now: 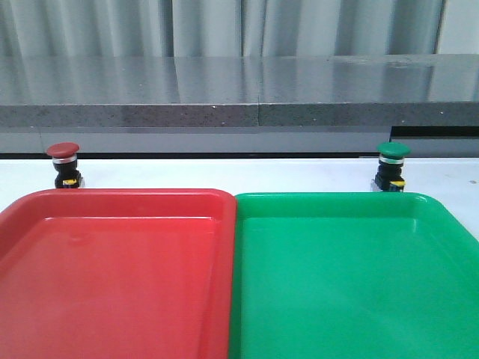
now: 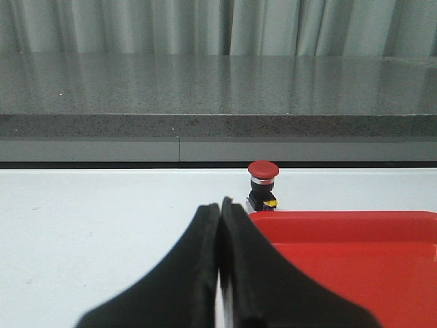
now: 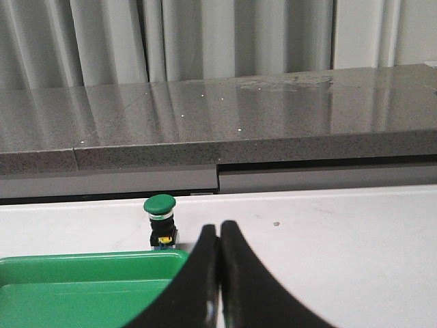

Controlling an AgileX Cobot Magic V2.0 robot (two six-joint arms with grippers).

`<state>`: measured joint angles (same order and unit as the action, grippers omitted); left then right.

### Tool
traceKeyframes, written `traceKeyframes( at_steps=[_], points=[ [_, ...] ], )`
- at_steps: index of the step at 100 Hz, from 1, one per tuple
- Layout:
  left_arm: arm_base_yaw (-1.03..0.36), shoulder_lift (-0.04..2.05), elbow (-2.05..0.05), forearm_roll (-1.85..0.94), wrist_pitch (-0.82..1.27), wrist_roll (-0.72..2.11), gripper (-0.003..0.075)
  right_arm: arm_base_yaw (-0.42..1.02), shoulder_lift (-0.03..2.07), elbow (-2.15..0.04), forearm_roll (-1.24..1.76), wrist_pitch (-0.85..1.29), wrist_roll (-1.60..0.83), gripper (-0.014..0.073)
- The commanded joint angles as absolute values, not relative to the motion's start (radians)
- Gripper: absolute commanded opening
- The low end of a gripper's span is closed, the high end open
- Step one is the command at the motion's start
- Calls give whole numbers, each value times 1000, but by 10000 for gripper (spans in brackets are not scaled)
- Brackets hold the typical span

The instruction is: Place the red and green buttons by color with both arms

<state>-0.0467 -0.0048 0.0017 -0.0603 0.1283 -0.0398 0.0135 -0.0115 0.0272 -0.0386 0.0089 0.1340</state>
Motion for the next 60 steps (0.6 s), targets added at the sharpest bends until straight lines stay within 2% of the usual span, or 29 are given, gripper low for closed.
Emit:
traceKeyframes(
  at_steps=[1, 60],
  points=[
    [-45, -37, 14, -63, 50, -42, -20, 7, -33, 9, -37, -71, 126, -64],
    [-45, -37, 14, -63, 0, -42, -20, 7, -33, 9, -37, -71, 126, -64]
  ],
)
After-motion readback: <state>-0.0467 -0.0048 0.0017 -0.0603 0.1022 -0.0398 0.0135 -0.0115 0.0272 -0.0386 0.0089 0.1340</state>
